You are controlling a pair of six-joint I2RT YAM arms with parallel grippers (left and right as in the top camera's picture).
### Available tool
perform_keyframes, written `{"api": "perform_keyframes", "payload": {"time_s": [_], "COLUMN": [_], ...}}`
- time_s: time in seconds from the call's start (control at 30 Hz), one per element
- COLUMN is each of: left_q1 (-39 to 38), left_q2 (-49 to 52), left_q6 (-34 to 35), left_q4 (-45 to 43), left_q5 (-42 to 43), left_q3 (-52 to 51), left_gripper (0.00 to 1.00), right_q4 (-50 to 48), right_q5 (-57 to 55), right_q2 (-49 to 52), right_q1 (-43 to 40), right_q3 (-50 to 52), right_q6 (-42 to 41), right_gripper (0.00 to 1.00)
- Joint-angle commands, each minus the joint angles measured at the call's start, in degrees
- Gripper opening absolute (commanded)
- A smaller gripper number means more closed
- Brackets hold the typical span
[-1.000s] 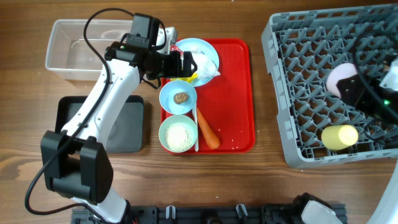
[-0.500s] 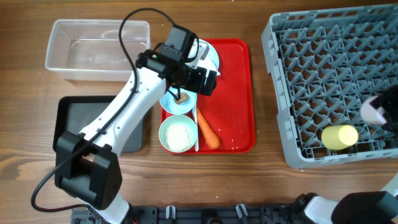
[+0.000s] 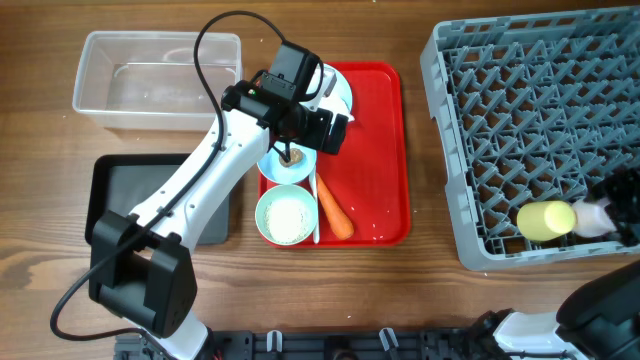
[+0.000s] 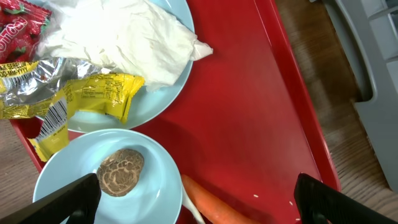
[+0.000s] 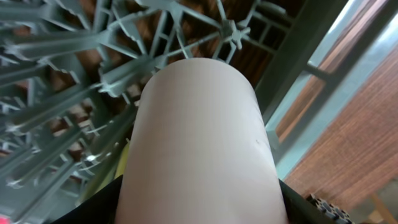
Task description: Sort waste into correct bins and load items into the dishwasher rack
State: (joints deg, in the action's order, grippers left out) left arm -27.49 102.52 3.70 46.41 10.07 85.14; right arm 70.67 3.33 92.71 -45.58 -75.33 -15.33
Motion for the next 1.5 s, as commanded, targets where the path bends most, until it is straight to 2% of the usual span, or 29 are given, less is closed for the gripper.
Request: {"api": "perform_keyframes", "payload": {"time_s": [0.0, 0.03, 0.07, 0.23, 0.37, 0.43, 0.53, 0.63, 0.7, 0.8, 0.87, 1.0, 1.13, 1.37, 1.43, 1.47], "left_q1": [-0.15, -0.15, -0.15, -0.15, -0.15, -0.15, 0.13, 0.98, 2.49, 5.68, 7.48, 8.87, 3.02, -5.09, -5.09, -5.09], "left_q2": [-0.39, -0.39, -0.39, -0.39, -0.39, -0.39, -0.42, -1.29, -3.45, -7.8, -9.68, -10.64, -6.12, 10.58, 13.25, 14.01], "left_q6": [-0.72, -0.74, -0.74, -0.72, -0.37, -0.28, -0.26, 4.85, 8.46, 12.07, 12.15, 11.54, 8.5, 8.5, 8.52, 8.52], "left_q4": [0.39, 0.37, 0.37, 0.39, 0.07, -0.31, -0.76, -1.66, -2.05, -2.64, -1.33, 2.16, 2.16, 1.81, 0.72, -0.22], "left_q5": [-0.76, -0.76, -0.76, -0.76, -0.61, -0.52, -0.55, -0.57, -0.61, -0.76, -1.25, -1.6, -2.34, -13.88, -13.86, -13.86], "left_q3": [0.24, 0.24, 0.24, 0.24, 0.24, 0.24, 0.26, 0.39, 0.72, 0.76, 0.76, 0.72, 0.26, 0.26, 0.26, 0.26], "left_gripper": [1.0, 1.0, 1.0, 1.0, 1.0, 1.0, 1.0, 1.0, 1.0, 1.0, 1.0, 1.0, 0.85, 0.63, 0.5, 0.4], "right_q4": [-1.33, -1.4, -1.33, -1.27, 0.85, 2.32, 1.9, -0.42, -3.61, -10.1, -12.52, -13.18, -14.78, -13.05, -12.61, -12.46], "right_q5": [-1.01, -1.01, -1.01, -1.22, 0.81, 6.05, 20.24, 24.41, 24.11, 15.63, 13.2, 13.18, 12.9, 9.51, 9.51, 9.51], "right_q2": [0.63, 0.63, 0.63, 0.57, -2.6, -5.42, -10.47, -14.38, -14.64, -11.96, -7.91, 0.09, 4.07, 4.15, 4.15, 4.15], "right_q1": [-0.04, -0.04, -0.04, -0.04, -0.04, 0.04, 2.56, 11.15, 19.85, 34.4, 40.35, 44.85, 44.92, 44.76, 44.76, 44.76], "right_q3": [1.92, 1.97, 1.97, 0.5, -7.72, -14.58, -22.43, -23.23, -23.23, -23.23, -23.23, -23.23, -23.23, -23.23, -23.23, -23.23], "right_q6": [0.11, 0.13, 0.07, -1.42, -1.18, 1.38, 8.5, 9.62, 9.75, 8.31, 7.02, 6.21, 6.19, 6.21, 6.19, 6.19], "right_gripper": [0.57, 0.74, 1.0, 1.0, 1.0, 1.0, 1.0, 1.0, 1.0, 1.0, 1.0, 1.0, 1.0, 1.0, 1.0, 1.0]}}
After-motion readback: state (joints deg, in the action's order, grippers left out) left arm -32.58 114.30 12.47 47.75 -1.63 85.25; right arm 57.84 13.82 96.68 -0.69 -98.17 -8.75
